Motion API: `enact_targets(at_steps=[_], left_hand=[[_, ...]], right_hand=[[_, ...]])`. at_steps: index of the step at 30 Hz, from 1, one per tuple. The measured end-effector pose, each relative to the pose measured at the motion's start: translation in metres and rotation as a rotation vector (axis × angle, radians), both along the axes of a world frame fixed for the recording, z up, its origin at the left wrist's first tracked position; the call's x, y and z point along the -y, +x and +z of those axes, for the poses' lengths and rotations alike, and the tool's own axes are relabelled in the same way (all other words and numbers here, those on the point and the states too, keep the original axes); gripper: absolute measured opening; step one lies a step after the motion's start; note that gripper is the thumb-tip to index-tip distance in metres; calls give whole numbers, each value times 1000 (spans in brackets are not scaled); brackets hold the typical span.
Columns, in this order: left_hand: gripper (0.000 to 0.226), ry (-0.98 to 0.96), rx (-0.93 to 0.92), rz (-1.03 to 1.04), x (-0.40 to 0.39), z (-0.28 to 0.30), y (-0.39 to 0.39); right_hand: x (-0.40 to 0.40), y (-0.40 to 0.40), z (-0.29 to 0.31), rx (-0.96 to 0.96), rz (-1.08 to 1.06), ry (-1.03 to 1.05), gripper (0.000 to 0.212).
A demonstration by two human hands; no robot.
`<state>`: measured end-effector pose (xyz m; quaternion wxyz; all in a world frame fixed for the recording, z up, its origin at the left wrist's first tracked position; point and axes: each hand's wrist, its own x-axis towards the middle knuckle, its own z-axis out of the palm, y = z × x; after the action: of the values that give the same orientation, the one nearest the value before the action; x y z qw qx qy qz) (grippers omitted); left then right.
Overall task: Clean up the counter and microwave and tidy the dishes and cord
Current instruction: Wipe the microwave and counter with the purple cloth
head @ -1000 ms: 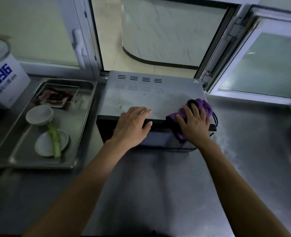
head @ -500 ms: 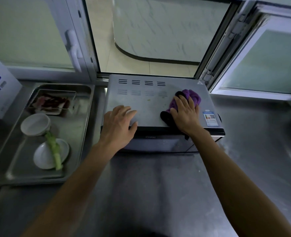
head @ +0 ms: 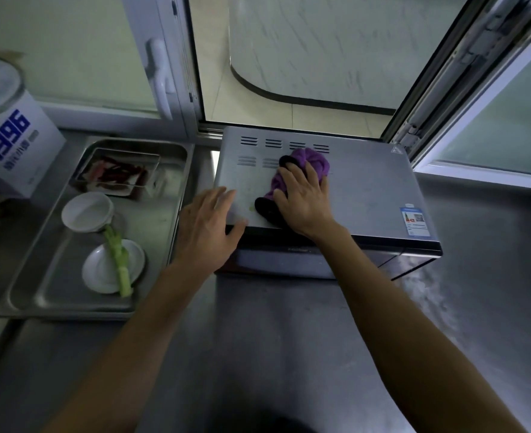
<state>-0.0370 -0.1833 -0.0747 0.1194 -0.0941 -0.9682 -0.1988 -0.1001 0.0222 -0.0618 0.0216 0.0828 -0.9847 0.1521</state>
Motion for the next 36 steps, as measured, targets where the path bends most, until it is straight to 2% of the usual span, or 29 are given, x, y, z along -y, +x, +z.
enact_targets(at_steps=[7,12,15,23,29,36], left_hand=[[62,29,19,50,28,-4,8],[52,37,32,38,37,-6,12],[54,42,46,22,38,-6,13],[57,-24,-4,-60,-6,5,14],[48,-87,-8,-142,-77,13,18],[43,-129,-15,-186,-154,14,22]], right_hand=[[57,0,-1,-9,106,-6,54],[80,3,0,-29,134,-33,46],[74,6,2,-58,139,-42,42],[0,26,2,-60,30,-23,42],[-80,45,6,-45,-102,-49,53],[-156,64,4,-70,-202,-61,51]])
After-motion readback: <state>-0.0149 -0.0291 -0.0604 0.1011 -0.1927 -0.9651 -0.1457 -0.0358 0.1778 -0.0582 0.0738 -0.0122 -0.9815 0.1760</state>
